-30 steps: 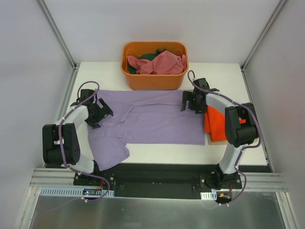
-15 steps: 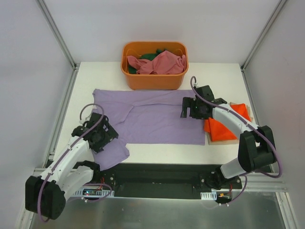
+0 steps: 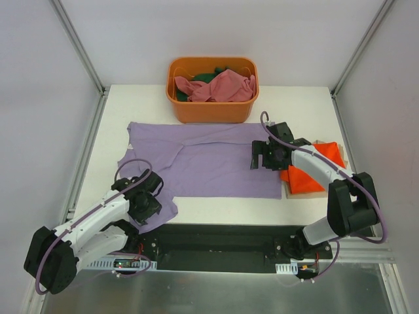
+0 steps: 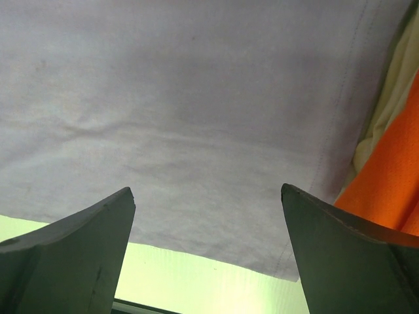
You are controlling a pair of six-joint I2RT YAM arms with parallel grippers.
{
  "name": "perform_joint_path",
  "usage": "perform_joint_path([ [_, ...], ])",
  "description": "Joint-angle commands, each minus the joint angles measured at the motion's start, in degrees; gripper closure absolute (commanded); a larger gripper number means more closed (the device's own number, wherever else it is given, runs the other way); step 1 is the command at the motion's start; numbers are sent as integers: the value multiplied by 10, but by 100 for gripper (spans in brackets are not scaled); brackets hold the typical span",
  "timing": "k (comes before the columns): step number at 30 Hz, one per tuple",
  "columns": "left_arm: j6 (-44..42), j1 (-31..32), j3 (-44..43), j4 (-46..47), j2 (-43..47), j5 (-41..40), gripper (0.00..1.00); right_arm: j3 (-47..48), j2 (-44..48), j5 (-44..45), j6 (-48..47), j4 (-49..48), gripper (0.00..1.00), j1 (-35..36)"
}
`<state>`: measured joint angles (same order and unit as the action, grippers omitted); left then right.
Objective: Fold and stack the t-shirts
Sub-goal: Fold the flattened tshirt in 1/3 of the way, then grap the side of the flattened tshirt closest away from the robot with both arms
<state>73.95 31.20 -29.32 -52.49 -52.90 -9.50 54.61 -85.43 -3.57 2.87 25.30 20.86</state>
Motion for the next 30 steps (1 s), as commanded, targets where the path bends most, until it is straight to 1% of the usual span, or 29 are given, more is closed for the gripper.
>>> perform_joint_path([
  [1,53,6,31,-32,10,-20,50,0,21,10,-16,6,4,2],
  [3,59,6,47,-11,23,-17,51,0,16,8,-15,4,4,2],
  [5,62,6,64,25,29,-2,54,0,11,7,-13,2,4,2],
  [7,66,7,76,53,26,1,58,-2,10,7,-9,-2,4,2],
  [12,65,9,64,53,7,-30,73,-26,39,17,-2,-29,4,2],
  [15,62,9,57,54,-10,-39,94,-37,55,26,1,-31,4,1],
  [16,63,9,56,54,-11,-39,100,-41,61,26,4,-30,4,1],
  [20,54,9,49,53,-16,-37,100,-60,92,28,16,-19,4,1],
  [24,37,9,37,52,9,-46,100,-85,134,29,34,7,4,1],
  [28,18,8,15,27,40,-103,100,-127,181,16,53,33,4,8],
  [30,9,8,7,25,51,-118,100,-145,205,32,73,52,4,25],
])
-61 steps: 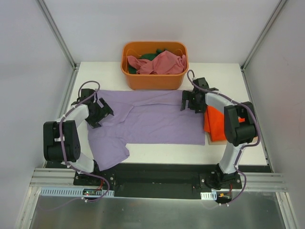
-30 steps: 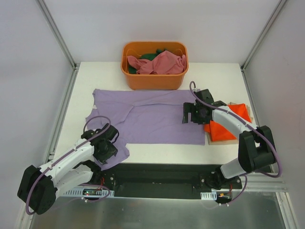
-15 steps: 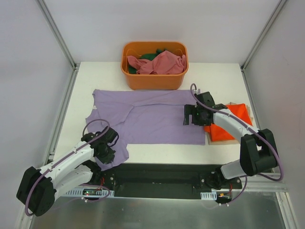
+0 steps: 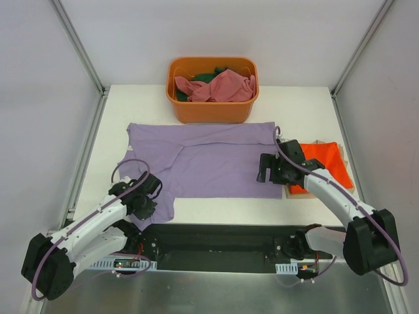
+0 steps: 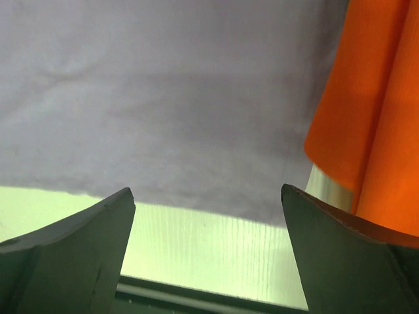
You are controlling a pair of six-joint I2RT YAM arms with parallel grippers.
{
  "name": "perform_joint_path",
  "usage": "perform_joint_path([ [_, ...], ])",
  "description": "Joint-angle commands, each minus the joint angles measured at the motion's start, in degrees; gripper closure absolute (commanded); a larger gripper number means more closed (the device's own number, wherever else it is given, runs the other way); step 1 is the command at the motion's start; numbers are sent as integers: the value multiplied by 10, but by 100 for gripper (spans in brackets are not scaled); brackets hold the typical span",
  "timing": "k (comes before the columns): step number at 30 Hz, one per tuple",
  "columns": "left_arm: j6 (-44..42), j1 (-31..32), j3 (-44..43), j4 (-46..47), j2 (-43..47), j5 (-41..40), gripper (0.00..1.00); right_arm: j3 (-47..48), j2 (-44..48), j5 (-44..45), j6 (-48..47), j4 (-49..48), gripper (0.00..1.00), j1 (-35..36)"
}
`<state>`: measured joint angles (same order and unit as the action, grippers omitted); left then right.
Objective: Fold and stack the t-shirts
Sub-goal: Grap the side of the flattened tshirt closest away from the robot with both arms
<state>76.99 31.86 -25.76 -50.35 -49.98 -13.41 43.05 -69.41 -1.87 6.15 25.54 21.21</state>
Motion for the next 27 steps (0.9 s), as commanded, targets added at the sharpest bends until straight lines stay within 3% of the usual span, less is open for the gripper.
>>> perform_joint_path([
  [1,-23,1,-31,3,24,-83,100,-43,71,53,52,51,4,34],
  [7,-29,1,-28,13,16,-71,100,-123,159,133,143,25,1,70],
  [12,-32,1,-19,17,30,-69,100,-170,172,150,200,-15,14,70],
  [27,-32,0,-17,17,37,-78,100,-180,78,160,230,-65,47,70],
])
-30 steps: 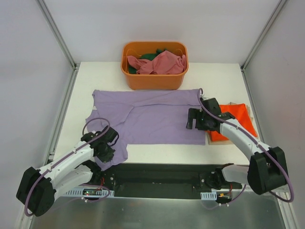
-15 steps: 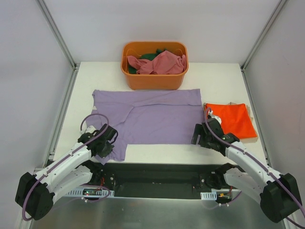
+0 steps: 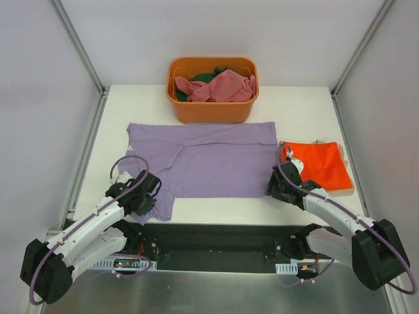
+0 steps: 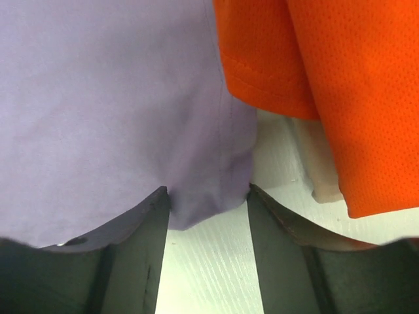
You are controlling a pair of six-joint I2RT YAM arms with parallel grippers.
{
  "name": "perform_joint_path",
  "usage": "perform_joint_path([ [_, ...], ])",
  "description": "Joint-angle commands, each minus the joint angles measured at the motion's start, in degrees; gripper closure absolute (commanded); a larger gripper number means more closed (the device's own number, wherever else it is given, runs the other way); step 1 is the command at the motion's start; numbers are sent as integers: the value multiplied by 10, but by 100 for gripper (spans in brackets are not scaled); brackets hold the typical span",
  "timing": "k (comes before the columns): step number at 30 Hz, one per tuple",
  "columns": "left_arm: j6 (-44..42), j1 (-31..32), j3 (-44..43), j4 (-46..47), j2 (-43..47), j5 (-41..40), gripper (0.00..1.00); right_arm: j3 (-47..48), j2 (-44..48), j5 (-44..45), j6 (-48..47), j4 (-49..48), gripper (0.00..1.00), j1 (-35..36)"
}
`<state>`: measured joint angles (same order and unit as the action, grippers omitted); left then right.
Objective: Fold and stack the t-shirts
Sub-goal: Grap the side of the flattened tshirt closest away from the robot with both arms
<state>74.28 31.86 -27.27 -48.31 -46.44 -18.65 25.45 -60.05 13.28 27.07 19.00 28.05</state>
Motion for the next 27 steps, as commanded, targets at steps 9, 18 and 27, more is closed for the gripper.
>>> perform_joint_path([
  [9,-6,1,-10,-4,-5,-41,100,10,1,26,-1,34,73,2],
  [18,-18,1,-31,-3,-13,-67,100,23,6,11,-30,25,96,2],
  [27,-63,2,-102,-3,-63,-119,100,96,-40,-4,-56,45,96,1],
])
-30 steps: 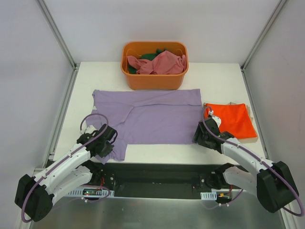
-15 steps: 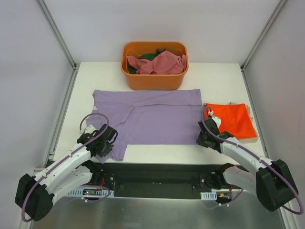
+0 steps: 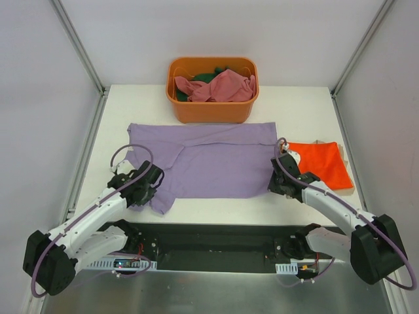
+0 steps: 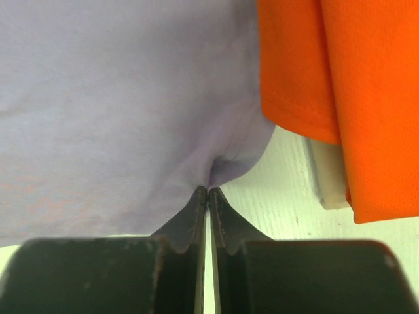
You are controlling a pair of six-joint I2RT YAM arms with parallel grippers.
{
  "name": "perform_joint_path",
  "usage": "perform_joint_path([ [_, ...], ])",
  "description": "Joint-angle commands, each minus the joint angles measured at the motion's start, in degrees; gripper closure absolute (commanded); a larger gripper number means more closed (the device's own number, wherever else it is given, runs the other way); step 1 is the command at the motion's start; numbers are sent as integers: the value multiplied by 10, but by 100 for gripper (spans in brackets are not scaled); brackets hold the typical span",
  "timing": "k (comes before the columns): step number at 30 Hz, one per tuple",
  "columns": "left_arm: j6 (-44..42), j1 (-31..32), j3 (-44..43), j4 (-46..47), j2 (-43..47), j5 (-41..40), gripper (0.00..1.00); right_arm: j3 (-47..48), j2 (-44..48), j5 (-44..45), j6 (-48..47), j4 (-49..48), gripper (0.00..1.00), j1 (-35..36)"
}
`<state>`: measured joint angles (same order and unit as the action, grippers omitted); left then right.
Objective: Fold and stack the t-shirts
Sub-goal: Grap the side of the flattened tshirt closest away from the robot with both arms, then fold the other side of the tshirt into a rectangle
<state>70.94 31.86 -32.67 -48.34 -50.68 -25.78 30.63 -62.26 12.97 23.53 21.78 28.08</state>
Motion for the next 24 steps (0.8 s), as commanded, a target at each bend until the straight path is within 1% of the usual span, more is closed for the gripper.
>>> perform_joint_path([
  [1,-33,1,-57,-2,-28,-55,100,53,-25,-3,-25,19,96,1],
  [7,-74,-4,-117,23,-84,-82,100,96,-43,12,-43,24,96,-2],
  [13,-129,-34,-175,67,-149,-87,100,150,-78,16,-75,13,95,-23],
  [19,-187,-72,-221,109,-201,-84,100,216,-131,4,-107,5,96,-49],
  [24,-257,-112,-245,169,-230,-52,100,263,-177,-8,-119,0,96,-64],
])
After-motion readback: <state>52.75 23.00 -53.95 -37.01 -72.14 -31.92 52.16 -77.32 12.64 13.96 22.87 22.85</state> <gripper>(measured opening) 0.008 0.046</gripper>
